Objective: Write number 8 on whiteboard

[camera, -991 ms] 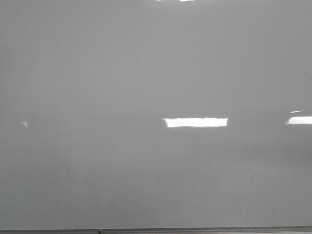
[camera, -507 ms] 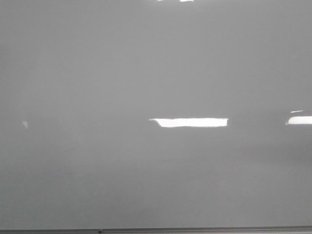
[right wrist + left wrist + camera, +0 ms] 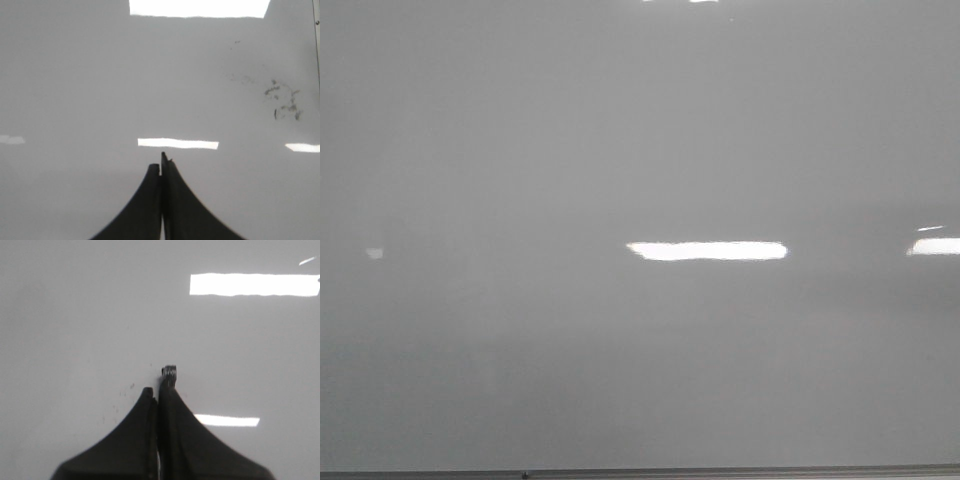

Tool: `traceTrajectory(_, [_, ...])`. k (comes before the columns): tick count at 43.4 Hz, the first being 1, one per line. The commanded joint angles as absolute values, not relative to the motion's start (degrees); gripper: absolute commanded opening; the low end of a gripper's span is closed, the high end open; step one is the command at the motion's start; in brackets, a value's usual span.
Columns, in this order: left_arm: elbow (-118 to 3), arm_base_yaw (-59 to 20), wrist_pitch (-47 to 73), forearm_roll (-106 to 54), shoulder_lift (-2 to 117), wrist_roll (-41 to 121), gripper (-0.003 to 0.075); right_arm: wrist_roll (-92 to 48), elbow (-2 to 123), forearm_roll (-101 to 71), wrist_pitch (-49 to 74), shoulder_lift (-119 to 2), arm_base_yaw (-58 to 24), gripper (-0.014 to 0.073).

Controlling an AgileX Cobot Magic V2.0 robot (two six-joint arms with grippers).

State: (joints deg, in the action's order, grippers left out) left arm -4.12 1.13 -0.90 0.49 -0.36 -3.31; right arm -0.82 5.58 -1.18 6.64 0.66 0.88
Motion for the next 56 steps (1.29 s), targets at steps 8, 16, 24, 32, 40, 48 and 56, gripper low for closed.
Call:
traceTrajectory(8, [-22.0, 1.3, 6.1, 0.0, 0.5, -3.2, -0.0021, -0.8, 20.9, -1.5, 13.8, -2.3, 0.7, -0.0069])
traceTrajectory(16, [-33.5, 1.3, 15.3, 0.0, 6.6, -3.2, -0.0020, -0.8, 29.6, -1.5, 18.6, -9.9, 0.7, -0.0069])
traceTrajectory(24, [-41.6, 1.3, 25.3, 0.0, 15.1, -3.2, -0.0021, -0.8, 38.2, -1.5, 27.0, -19.2, 0.7, -0.0069])
traceTrajectory(32, [-42.2, 1.3, 32.9, 0.0, 21.6, -3.2, -0.0021, -0.8, 40.1, -1.5, 29.7, -25.8, 0.7, -0.0069])
traceTrajectory(40, [-41.0, 1.3, 35.3, 0.0, 26.4, -3.2, -0.0021, -0.8, 40.1, -1.5, 30.8, -29.9, 0.7, -0.0069])
traceTrajectory(48, [-39.7, 1.3, 35.5, 0.0, 29.7, -3.2, -0.0021, -0.8, 40.1, -1.5, 31.3, -34.1, 0.7, -0.0069])
traceTrajectory(56, [-39.4, 1.3, 35.6, 0.0, 31.8, -3.2, -0.0020, -0.8, 40.1, -1.5, 33.1, -37.9, 0.7, -0.0065])
